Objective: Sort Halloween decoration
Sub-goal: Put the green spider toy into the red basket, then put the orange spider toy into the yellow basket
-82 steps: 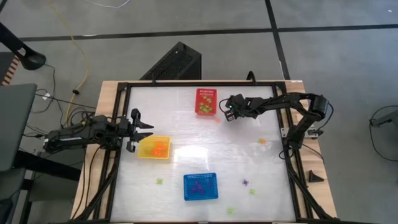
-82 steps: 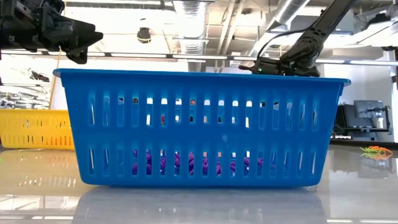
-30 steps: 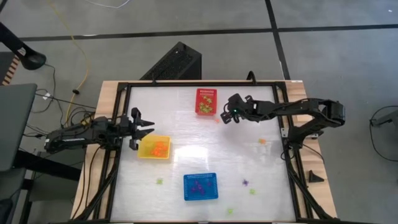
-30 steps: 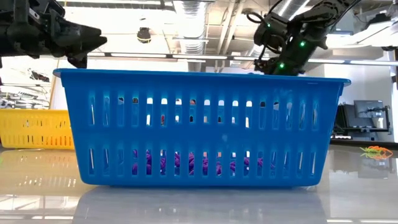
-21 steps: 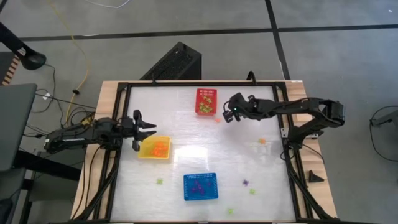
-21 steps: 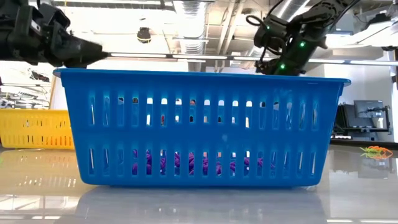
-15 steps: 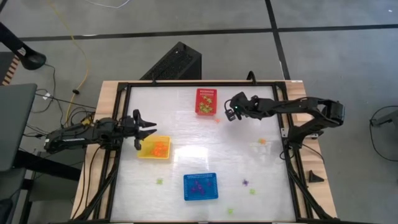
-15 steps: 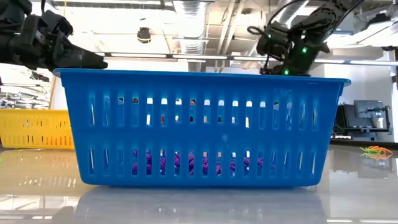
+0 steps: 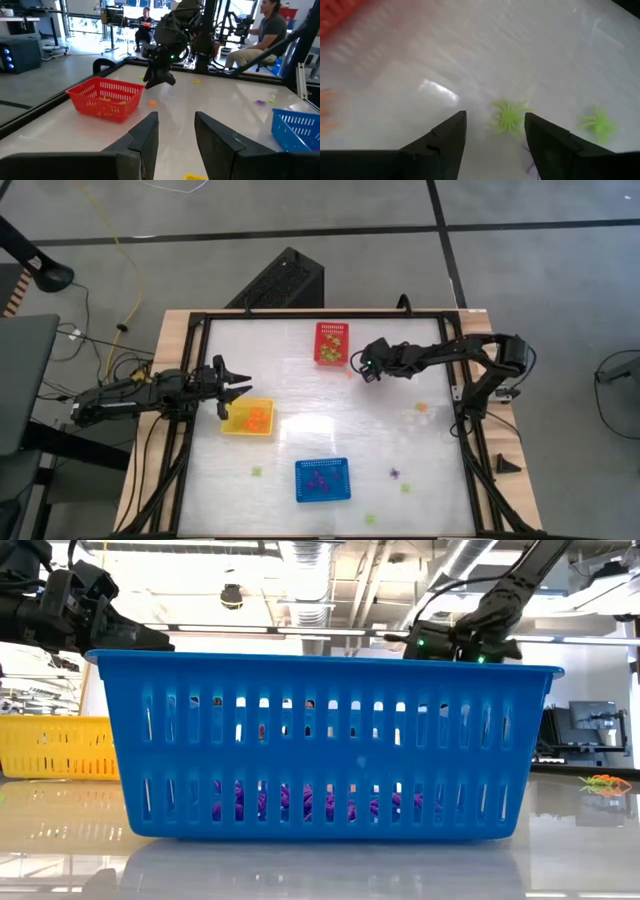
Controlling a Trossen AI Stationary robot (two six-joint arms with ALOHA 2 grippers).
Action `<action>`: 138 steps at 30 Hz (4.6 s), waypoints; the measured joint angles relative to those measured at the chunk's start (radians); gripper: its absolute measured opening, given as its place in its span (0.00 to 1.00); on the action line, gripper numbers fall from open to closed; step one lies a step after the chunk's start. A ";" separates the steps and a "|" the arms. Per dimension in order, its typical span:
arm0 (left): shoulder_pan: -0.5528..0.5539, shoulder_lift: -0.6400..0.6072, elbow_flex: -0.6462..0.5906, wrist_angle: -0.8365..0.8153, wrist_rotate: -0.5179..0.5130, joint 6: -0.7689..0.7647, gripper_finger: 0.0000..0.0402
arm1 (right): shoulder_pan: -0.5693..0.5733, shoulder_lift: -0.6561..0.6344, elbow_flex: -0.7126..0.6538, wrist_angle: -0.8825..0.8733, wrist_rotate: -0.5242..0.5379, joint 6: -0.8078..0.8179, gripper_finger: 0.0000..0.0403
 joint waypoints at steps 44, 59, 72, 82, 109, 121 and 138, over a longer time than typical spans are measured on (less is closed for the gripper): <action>0.000 0.000 -0.001 0.000 0.001 0.000 0.29 | 0.192 0.034 0.372 -0.057 0.067 -0.037 0.10; 0.000 0.010 -0.001 -0.001 0.005 0.000 0.29 | 0.119 0.163 0.421 0.156 0.056 -0.196 0.14; 0.000 0.015 -0.001 -0.002 0.004 0.000 0.29 | 0.110 0.106 0.427 0.082 -0.042 -0.195 0.46; 0.000 0.015 -0.001 -0.002 0.005 0.000 0.29 | 0.250 0.110 0.426 -0.195 -0.036 -0.122 0.52; 0.000 0.015 -0.001 -0.002 0.005 0.000 0.29 | 0.257 0.114 0.020 0.335 0.032 0.032 0.49; 0.000 0.015 -0.001 -0.002 0.005 0.000 0.29 | 0.263 0.114 -0.113 0.545 0.040 0.050 0.48; 0.000 0.015 -0.001 -0.002 0.005 0.000 0.29 | 0.269 0.196 -0.120 0.643 0.033 0.041 0.05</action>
